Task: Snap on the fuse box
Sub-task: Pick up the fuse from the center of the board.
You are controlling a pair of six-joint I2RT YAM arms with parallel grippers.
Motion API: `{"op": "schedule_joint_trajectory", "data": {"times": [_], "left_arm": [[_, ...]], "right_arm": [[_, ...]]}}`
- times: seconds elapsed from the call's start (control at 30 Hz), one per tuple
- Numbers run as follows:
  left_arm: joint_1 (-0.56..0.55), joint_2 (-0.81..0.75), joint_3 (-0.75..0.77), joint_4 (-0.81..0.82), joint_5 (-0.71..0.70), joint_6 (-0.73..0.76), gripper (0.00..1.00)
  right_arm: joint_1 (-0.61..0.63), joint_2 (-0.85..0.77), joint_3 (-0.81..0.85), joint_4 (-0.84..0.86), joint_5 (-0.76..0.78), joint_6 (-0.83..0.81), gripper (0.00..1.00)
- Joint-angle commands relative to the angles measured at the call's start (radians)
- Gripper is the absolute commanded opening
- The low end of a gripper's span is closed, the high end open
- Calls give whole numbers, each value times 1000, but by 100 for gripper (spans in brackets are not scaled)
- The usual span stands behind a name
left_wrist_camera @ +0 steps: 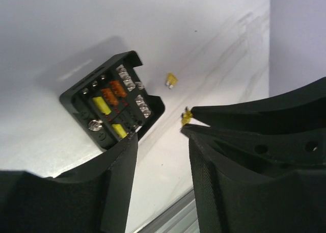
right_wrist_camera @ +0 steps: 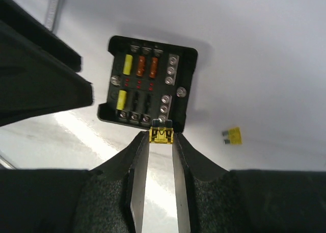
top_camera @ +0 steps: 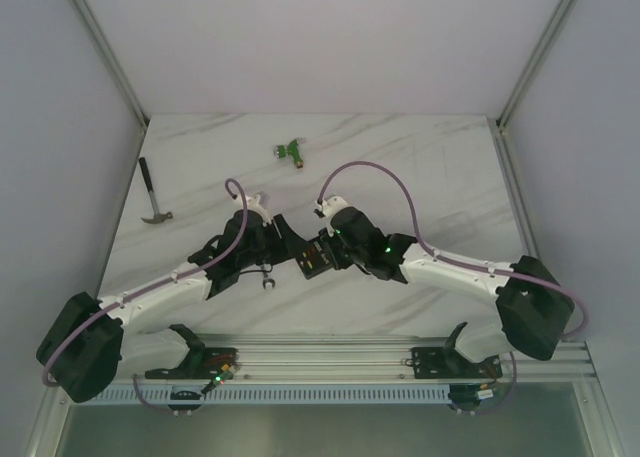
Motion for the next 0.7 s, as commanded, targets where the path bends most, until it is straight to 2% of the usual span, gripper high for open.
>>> {"op": "schedule_joint_trajectory", "data": {"times": [0.0, 0.4, 0.67], "left_arm": [[4, 8, 17, 109, 67, -8, 51], [4, 41, -13, 176, 76, -63, 36], [4, 58, -25, 184, 66, -96, 29]], "right_arm": [[1, -33, -32, 125, -95, -71, 18], [0, -59, -91, 294, -193, -63, 19], [0, -62, -104, 347, -190, -48, 19]]}}
